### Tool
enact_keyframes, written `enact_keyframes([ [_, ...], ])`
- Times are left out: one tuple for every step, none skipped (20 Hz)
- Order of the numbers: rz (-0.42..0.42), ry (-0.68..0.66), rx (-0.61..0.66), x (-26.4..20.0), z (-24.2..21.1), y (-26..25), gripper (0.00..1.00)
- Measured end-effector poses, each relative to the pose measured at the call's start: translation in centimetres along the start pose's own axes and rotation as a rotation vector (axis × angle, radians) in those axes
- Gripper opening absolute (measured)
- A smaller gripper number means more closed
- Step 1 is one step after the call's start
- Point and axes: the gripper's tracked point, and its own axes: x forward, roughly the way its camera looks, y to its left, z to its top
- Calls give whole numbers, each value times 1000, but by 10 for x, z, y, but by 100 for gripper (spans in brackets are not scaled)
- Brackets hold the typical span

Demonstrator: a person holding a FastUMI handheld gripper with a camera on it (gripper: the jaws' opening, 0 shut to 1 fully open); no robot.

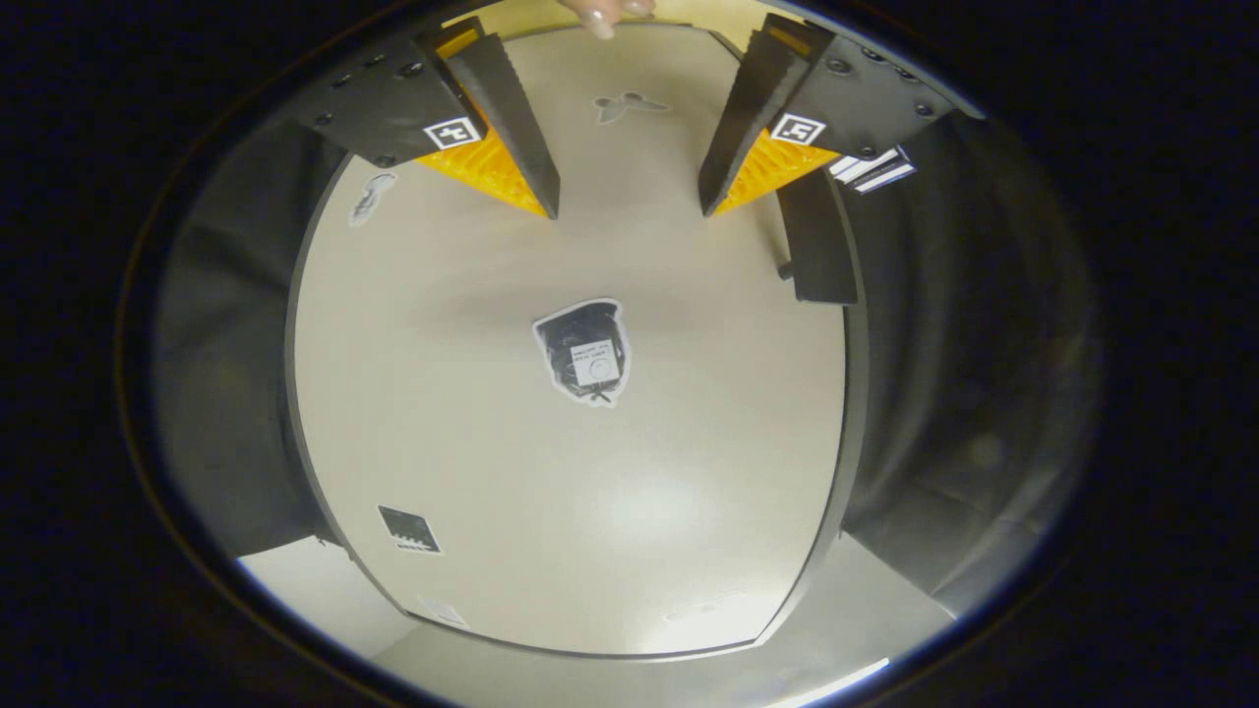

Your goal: Open the shoe cabinet door, grab the shoes and put them into the shoe cabinet, then close the shoe cabinet door.

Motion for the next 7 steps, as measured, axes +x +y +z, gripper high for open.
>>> enact_keyframes([
  [4,-5,-1,0,1,1,91],
  [5,-8,0,-1,2,1,91],
  [2,-11,0,-3,2,1,92],
  [-3,-20,-2,-9,4,0,93],
  [-7,-32,-5,-15,7,-3,93],
  [-13,-39,-10,-22,9,-5,93],
  [-27,-40,-18,-27,11,-9,93],
])
